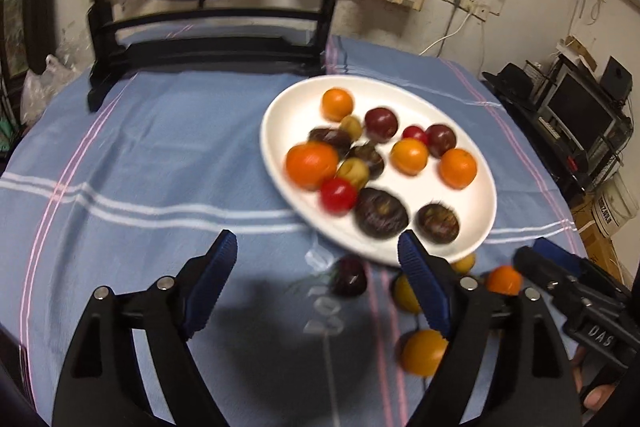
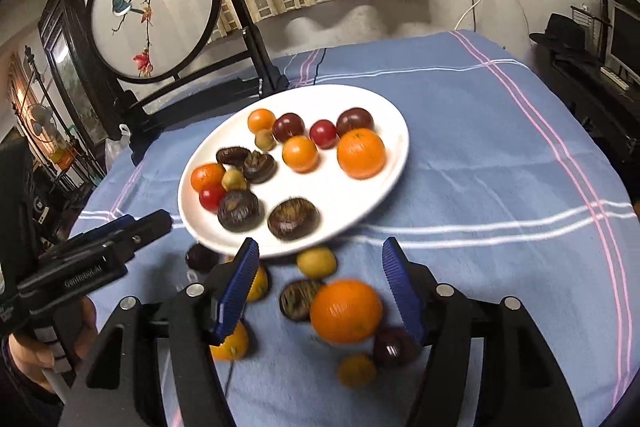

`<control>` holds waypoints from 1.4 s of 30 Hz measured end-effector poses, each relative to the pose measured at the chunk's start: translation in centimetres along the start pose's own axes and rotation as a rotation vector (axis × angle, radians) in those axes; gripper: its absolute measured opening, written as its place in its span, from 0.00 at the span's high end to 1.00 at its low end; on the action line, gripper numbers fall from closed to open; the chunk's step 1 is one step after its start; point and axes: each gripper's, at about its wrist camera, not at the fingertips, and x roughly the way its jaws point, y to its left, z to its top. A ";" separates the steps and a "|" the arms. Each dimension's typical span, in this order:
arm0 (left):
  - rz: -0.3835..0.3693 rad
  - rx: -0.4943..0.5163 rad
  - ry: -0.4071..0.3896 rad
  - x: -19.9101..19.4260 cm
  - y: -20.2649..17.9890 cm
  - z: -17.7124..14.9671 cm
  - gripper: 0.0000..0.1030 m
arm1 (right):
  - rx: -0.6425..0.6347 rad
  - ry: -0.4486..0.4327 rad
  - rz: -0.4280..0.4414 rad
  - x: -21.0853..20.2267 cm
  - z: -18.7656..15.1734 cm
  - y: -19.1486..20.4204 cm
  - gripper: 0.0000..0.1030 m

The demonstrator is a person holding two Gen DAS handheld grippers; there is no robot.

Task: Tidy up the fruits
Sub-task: 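Place the yellow fruit and dark wrinkled fruit on the plate, opening both tools, then grasp a yellow orange with the left tool while the right tool grasps a small yellow fruit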

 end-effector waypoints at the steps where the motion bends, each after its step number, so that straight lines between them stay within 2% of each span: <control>1: 0.005 -0.003 0.006 0.0 0.2 -0.4 0.22 | -0.004 0.000 -0.008 -0.4 -0.4 -0.1 0.37; 8: 0.002 0.001 0.042 -0.4 0.9 -3.2 0.22 | -0.066 0.040 -0.104 -1.8 -4.2 -0.7 0.37; 14: -0.005 0.049 0.046 -0.8 0.0 -4.7 0.21 | -0.113 0.086 -0.122 -1.2 -5.6 0.1 0.37; 16: -0.006 0.066 0.038 -1.1 -0.3 -4.8 0.21 | -0.126 0.098 -0.119 -1.0 -5.7 0.4 0.40; 18: -0.008 0.084 0.033 -1.4 -0.7 -5.1 0.21 | -0.124 0.120 -0.111 -0.6 -5.9 0.5 0.51; 21: -0.029 0.110 0.040 -1.4 -1.5 -5.3 0.21 | -0.102 0.153 -0.101 0.3 -5.9 0.3 0.55; 25: -0.041 0.159 0.048 -1.3 -2.8 -6.0 0.21 | -0.110 0.139 -0.134 1.1 -5.5 0.7 0.61; 30: -0.047 0.190 0.057 -1.2 -3.8 -6.5 0.21 | -0.112 0.128 -0.154 1.4 -5.4 0.7 0.77; 40: -0.062 0.283 0.076 -0.8 -6.7 -7.4 0.21 | -0.044 0.115 -0.080 -0.6 -5.4 -0.2 0.78; 41: -0.066 0.294 0.083 -0.4 -7.2 -7.4 0.25 | -0.040 0.113 -0.076 -0.7 -5.3 -0.3 0.78; 42: -0.070 0.300 0.090 -0.1 -7.6 -7.4 0.34 | -0.034 0.110 -0.073 -0.8 -5.3 -0.5 0.78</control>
